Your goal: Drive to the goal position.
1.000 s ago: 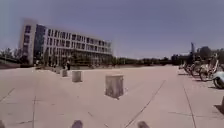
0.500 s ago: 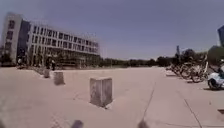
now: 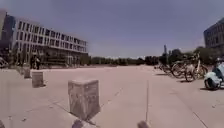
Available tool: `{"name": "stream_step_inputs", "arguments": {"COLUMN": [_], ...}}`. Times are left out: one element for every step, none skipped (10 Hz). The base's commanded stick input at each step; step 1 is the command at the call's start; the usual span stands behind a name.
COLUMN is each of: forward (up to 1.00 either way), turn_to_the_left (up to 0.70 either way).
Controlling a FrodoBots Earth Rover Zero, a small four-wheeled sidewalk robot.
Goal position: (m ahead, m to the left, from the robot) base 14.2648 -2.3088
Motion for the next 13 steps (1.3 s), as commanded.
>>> {"name": "stream_step_inputs", "arguments": {"forward": [0.85,0.85,0.85,0.85,0.85,0.85,0.85,0.85,0.85,0.85,0.85,0.85,0.85], "turn_to_the_left": [-0.34,-0.34,-0.34,-0.34,-0.34,-0.34,-0.34,-0.28,-0.08,0.0,0.0,0.0,0.0]}}
